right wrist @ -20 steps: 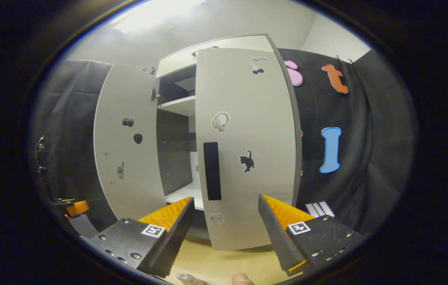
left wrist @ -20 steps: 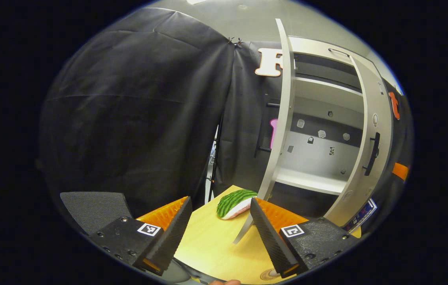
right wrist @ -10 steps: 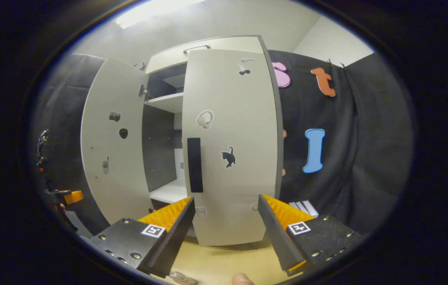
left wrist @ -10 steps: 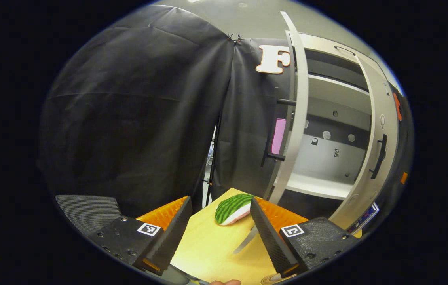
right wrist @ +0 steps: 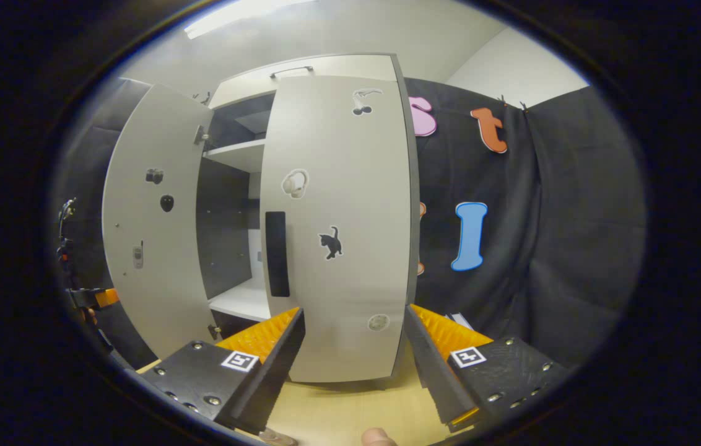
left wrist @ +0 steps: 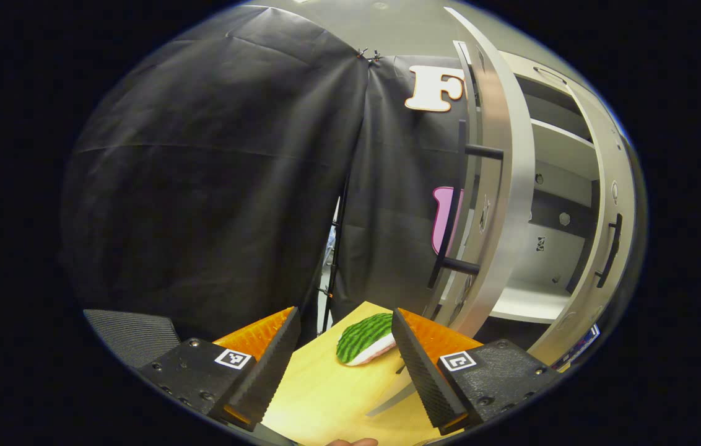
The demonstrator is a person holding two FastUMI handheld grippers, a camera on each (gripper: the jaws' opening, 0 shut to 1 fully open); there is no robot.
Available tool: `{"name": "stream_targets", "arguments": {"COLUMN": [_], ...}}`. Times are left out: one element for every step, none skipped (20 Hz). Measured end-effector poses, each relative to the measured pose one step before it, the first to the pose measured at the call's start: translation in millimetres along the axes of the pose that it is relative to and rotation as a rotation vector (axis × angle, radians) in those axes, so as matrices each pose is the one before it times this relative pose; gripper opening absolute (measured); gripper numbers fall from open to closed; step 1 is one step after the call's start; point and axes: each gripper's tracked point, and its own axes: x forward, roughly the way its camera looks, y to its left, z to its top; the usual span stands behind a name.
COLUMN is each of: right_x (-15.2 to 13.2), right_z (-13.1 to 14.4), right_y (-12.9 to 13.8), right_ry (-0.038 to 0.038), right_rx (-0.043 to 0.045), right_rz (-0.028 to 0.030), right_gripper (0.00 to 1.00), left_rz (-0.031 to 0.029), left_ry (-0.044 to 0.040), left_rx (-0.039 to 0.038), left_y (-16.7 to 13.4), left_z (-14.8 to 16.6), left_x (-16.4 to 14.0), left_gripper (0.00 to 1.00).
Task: Grasp the bottle in the cabinet with the left hand and place it on the coaster, then close the right door with the right hand and the left door with the left hand.
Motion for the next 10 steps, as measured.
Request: {"name": "stream_targets", "arguments": {"right_x": [1.41, 1.60, 0.73, 1.98, 1.66, 1.11, 0.95, 1.26, -0.34, 0.72], "right_z": [-0.50, -1.23, -1.37, -0.69, -1.06, -1.29, -0.90, -0.50, -1.21, -0.33], "right_y": [-1.12, -1.77, -1.95, -1.04, -0.93, -0.52, -0.35, -0.34, -1.01, -0.96], "right_ry": [0.00164, 0.00216, 0.00204, 0.00329, 0.00353, 0.00233, 0.00316, 0.00217, 0.00045, -0.00011], "right_rx": [0.00038, 0.00196, 0.00263, 0.00234, 0.00204, 0.00178, 0.00086, -0.00018, -0.00183, -0.00256], "right_rz": [-0.00530, -0.00385, -0.00359, -0.00196, -0.00053, -0.00068, 0.00016, 0.00183, -0.00100, -0.00218], "right_gripper": [0.97, 0.97, 0.97, 0.97, 0.97, 0.97, 0.97, 0.97, 0.97, 0.97], "left_rz": [0.00586, 0.01513, 0.01133, 0.00349, -0.00022, -0.00163, 0.00617, 0.00986, 0.01022, 0.00800], "left_ry": [0.00494, -0.00418, -0.00245, 0.00231, 0.00389, 0.00438, 0.00051, 0.00428, 0.00032, -0.00256], "left_rx": [0.01017, 0.01623, 0.00673, -0.00431, -0.00584, -0.00617, -0.00388, -0.00059, 0.00524, 0.01189], "left_y": [-1.35, 3.37, 0.16, -0.47, -0.15, 0.08, 2.00, 2.53, 1.24, 1.18], "left_z": [-0.88, 0.40, -0.28, -0.54, -0.17, -0.87, -0.78, -0.61, -0.55, 1.02], "left_x": [1.31, 2.93, 1.23, 1.61, 0.29, 1.77, 2.67, 2.76, 1.38, 3.33], "left_gripper": [0.95, 0.94, 0.94, 0.94, 0.95, 0.95, 0.95, 0.95, 0.95, 0.95]}}
